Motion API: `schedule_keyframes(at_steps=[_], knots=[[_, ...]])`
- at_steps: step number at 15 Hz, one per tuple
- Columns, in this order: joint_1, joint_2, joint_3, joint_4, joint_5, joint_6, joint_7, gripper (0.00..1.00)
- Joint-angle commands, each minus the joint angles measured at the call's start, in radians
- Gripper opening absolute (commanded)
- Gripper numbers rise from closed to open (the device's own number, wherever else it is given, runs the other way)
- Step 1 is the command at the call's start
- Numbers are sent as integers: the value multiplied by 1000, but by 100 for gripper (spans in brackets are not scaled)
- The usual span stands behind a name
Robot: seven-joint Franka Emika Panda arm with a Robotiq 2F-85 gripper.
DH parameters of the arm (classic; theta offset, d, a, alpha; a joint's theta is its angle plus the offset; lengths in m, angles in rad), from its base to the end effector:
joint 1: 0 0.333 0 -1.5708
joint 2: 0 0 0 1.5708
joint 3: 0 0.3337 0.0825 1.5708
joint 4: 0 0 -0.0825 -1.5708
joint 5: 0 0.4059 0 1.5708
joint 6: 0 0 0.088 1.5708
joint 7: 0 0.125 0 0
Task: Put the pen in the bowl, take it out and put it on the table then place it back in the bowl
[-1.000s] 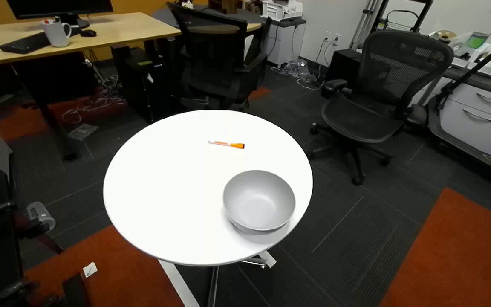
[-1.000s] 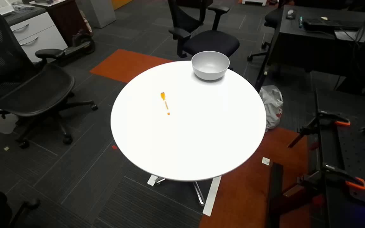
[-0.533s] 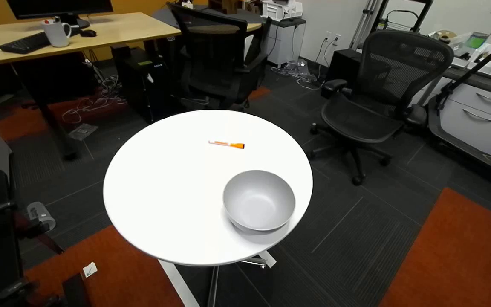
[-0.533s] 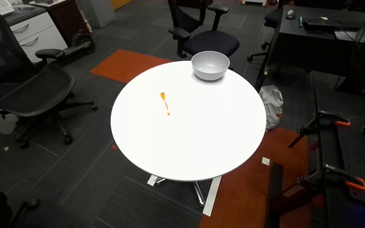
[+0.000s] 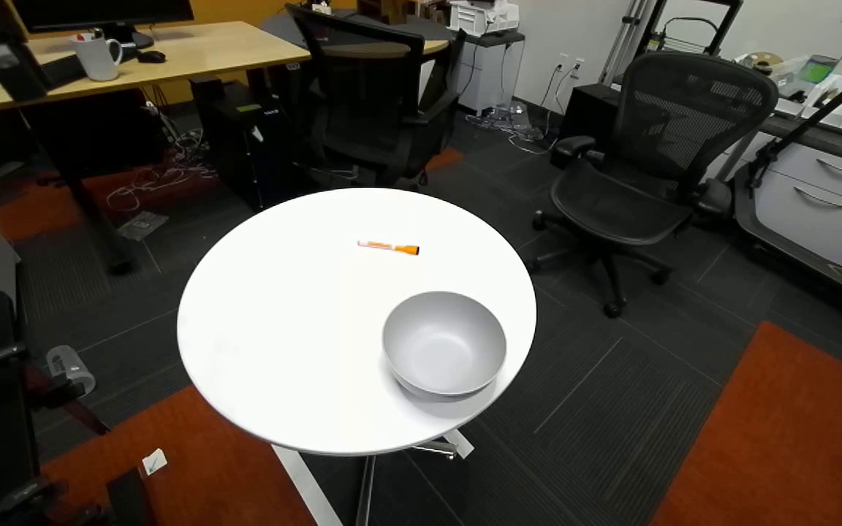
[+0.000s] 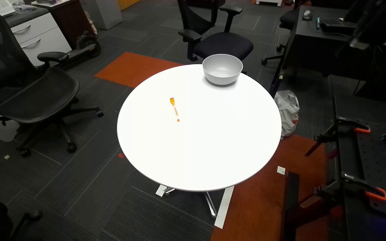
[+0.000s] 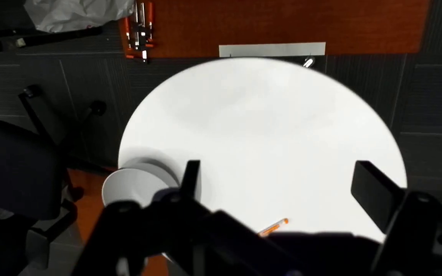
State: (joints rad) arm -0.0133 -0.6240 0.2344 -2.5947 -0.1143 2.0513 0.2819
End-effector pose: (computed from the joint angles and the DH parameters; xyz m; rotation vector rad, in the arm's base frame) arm 0.3701 0.0744 0.4480 2.9176 -0.0723 0.1714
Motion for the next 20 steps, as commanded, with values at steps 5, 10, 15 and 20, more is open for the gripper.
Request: schedule_keyframes(at_steps=[5,10,15,20], knots=[[-79,439,-46,309,-109,203,132,100],[-42,682,-95,475,-168,335,254,100],[15,864,-170,597,-32,459,253,100],[59,919,-217,618,70,467,217,100]])
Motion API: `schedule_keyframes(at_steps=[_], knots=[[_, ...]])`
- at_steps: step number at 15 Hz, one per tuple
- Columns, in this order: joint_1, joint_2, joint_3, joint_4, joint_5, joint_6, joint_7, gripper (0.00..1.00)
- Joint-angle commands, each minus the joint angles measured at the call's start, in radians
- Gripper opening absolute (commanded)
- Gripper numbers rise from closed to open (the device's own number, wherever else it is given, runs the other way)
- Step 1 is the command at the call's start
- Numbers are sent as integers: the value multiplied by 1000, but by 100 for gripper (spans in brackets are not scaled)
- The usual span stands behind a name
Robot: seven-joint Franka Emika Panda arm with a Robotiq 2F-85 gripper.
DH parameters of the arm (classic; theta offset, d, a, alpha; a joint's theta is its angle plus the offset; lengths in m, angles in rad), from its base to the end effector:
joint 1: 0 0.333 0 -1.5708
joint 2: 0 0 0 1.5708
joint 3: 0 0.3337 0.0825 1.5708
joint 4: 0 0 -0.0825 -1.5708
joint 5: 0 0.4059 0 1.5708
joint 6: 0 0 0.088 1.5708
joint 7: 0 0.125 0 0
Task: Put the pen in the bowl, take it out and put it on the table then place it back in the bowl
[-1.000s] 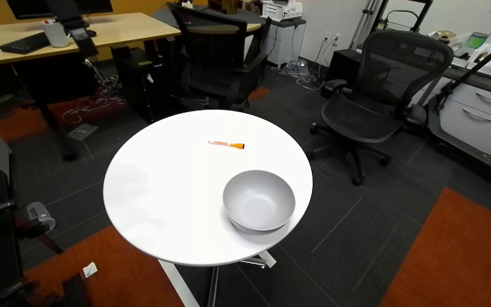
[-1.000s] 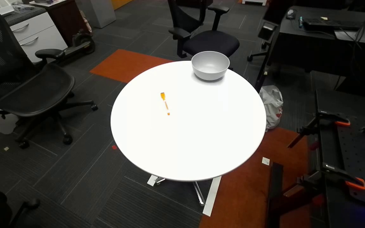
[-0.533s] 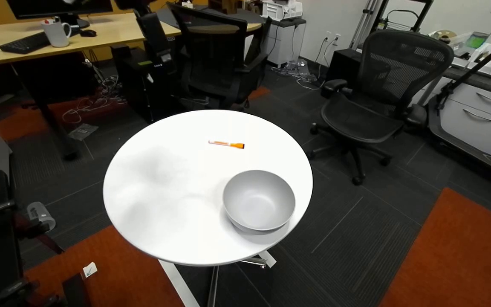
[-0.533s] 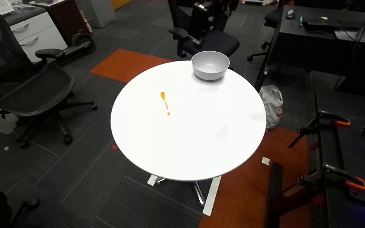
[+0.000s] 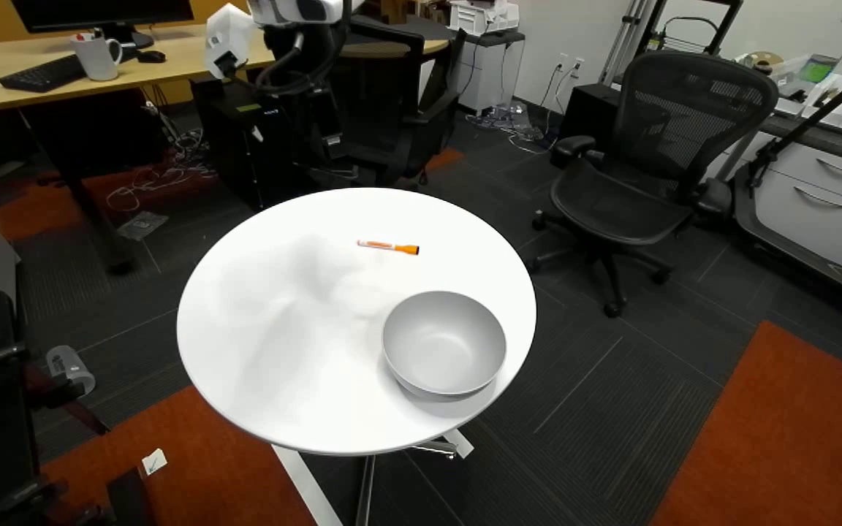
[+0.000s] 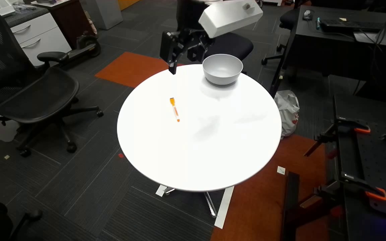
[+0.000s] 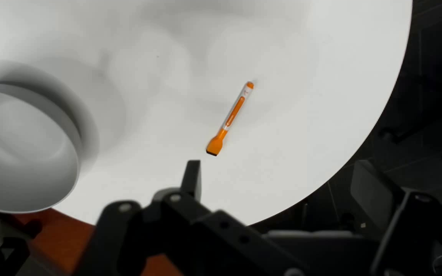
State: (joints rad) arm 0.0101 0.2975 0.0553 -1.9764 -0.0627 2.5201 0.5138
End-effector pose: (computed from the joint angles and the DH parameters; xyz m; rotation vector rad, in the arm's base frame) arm 0.6542 0.0412 0.3288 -3.0106 0.6203 -0.3773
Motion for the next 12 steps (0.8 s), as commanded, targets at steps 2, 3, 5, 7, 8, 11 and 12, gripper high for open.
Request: schedule_keyframes(at_steps=[2,3,5,7,8,11,12], knots=[[48,19,-49,10,25,-1,-16,100],[51,18,-53,9,24,-1,-15,100],[51,16,-56,9,24,-1,-15,100],[54,12,-63,15,17,-15,1,100],[58,19,-69,26,14,-20,12,100],[85,55,-107,65,-6,-46,79,100],[97,68,-124,78,-17,-61,120,100]])
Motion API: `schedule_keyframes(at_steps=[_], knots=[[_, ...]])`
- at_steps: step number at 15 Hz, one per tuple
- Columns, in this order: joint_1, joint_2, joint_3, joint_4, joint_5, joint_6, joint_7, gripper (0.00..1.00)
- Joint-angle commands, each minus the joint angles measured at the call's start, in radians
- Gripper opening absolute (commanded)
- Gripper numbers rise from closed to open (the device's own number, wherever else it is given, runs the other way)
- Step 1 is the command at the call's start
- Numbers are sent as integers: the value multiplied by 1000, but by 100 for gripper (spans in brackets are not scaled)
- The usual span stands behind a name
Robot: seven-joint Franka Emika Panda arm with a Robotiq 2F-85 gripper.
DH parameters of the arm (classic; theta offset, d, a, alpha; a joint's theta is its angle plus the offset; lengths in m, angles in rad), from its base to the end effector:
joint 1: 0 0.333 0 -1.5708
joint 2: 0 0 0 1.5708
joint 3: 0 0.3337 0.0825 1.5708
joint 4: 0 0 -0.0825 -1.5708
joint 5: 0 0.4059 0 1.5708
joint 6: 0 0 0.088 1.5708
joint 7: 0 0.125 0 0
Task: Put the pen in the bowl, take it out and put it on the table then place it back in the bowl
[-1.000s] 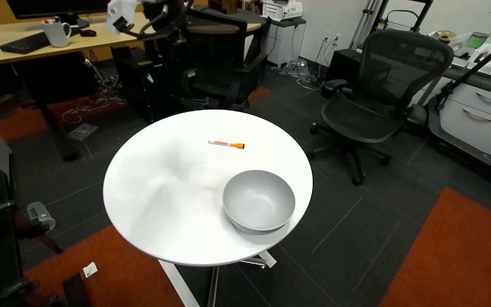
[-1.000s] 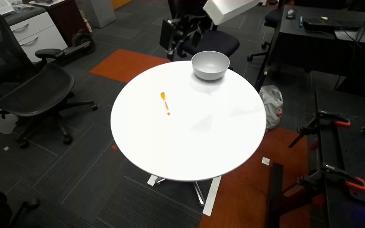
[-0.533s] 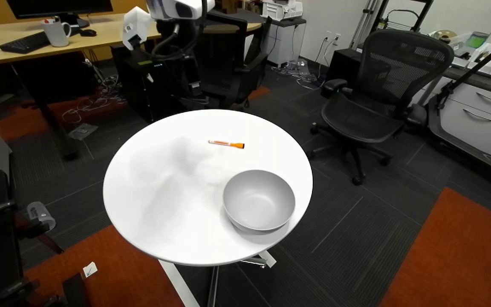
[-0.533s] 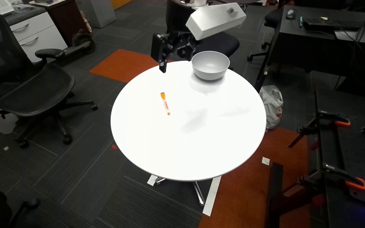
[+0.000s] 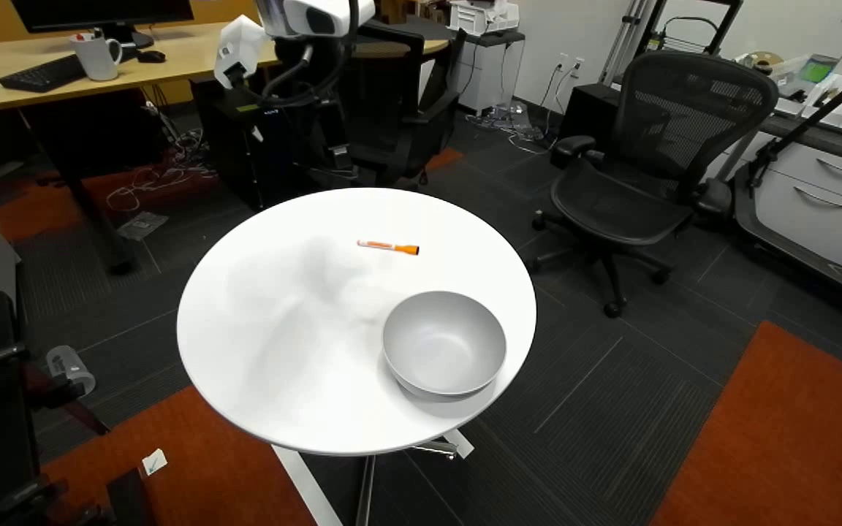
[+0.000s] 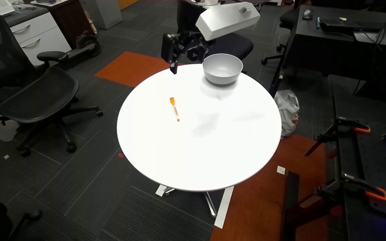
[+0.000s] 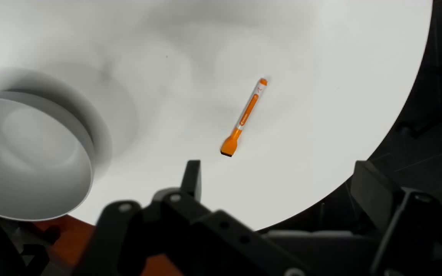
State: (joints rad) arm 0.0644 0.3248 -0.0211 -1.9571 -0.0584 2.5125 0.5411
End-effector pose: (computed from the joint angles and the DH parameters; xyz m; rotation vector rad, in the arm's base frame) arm 0.6597 0.0291 0.3190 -3.0192 0.6953 -0.3642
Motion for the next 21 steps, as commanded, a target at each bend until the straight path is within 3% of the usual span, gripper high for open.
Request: schedule_keyframes(at_steps=[1,12,21], knots=[[53,58,-61,73,-29,-65,131,100],[54,309,-83,264,38,-85,284,100],[33,500,-89,450,101,-93,274,100]])
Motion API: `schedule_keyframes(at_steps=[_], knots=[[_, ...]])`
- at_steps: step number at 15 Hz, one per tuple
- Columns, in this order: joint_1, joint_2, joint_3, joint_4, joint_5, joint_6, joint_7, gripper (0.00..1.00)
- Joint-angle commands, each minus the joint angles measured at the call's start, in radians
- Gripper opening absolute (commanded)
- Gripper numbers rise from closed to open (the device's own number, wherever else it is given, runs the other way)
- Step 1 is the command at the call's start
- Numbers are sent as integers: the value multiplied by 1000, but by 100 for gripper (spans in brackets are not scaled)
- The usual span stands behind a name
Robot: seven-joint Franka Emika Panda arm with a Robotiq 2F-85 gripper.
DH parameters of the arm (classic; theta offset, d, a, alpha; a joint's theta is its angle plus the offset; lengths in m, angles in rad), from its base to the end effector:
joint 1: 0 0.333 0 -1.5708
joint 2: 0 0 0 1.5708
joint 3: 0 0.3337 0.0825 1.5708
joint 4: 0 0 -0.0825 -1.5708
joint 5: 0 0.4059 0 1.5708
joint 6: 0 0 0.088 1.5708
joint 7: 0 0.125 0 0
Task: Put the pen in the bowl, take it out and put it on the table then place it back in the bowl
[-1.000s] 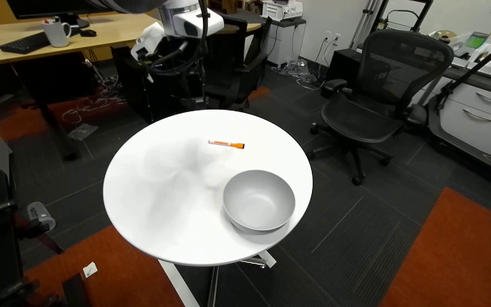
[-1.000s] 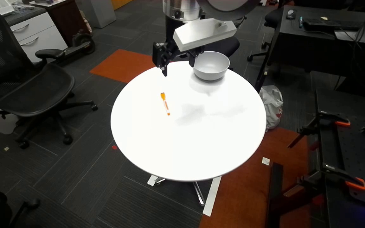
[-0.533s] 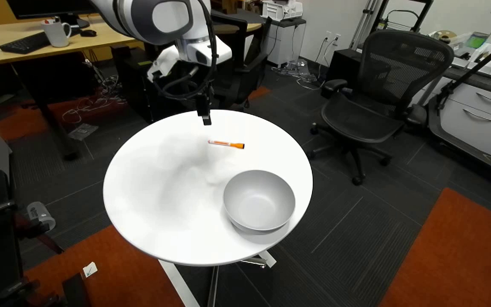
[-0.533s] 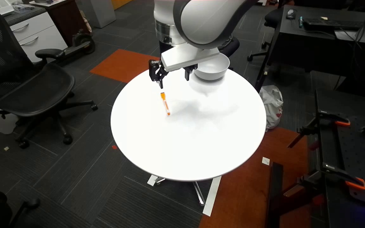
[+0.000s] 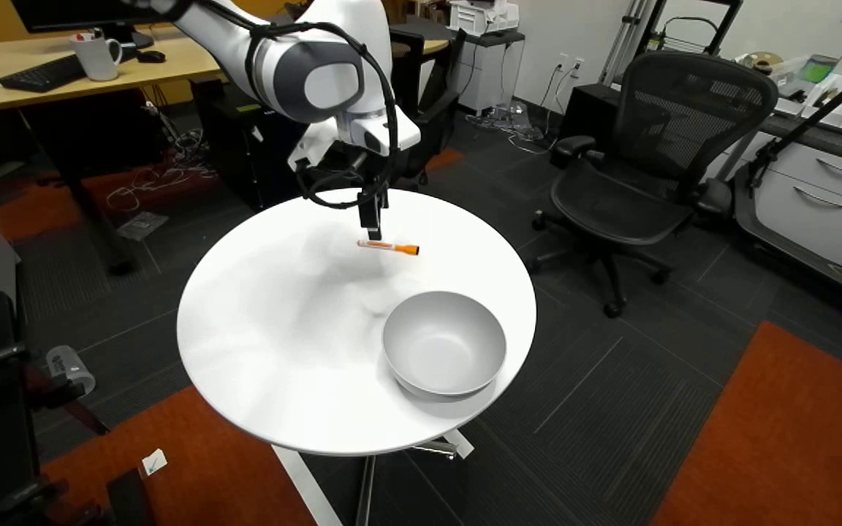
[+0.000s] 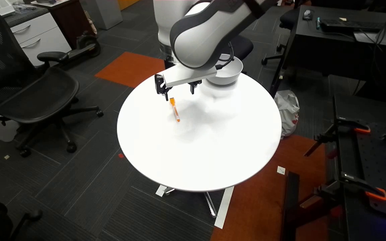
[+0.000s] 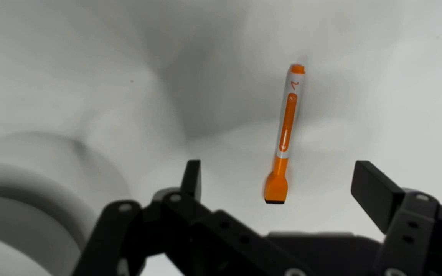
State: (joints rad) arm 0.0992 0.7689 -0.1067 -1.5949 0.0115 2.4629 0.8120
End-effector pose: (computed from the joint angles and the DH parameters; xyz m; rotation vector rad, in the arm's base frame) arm 0.7354 0.0045 0.1710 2.8740 -1.2057 0.1878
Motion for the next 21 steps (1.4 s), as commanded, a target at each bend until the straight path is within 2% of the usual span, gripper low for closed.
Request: schedule_keyframes(at_steps=[1,15,17,21], knots=[[-1,72,-4,107,36,-51,3,100],[10,235,-6,309,39,-224,27,100],[8,246,-7,327,37,-234,24,72],[3,262,-8,362,36,-262,23,42]])
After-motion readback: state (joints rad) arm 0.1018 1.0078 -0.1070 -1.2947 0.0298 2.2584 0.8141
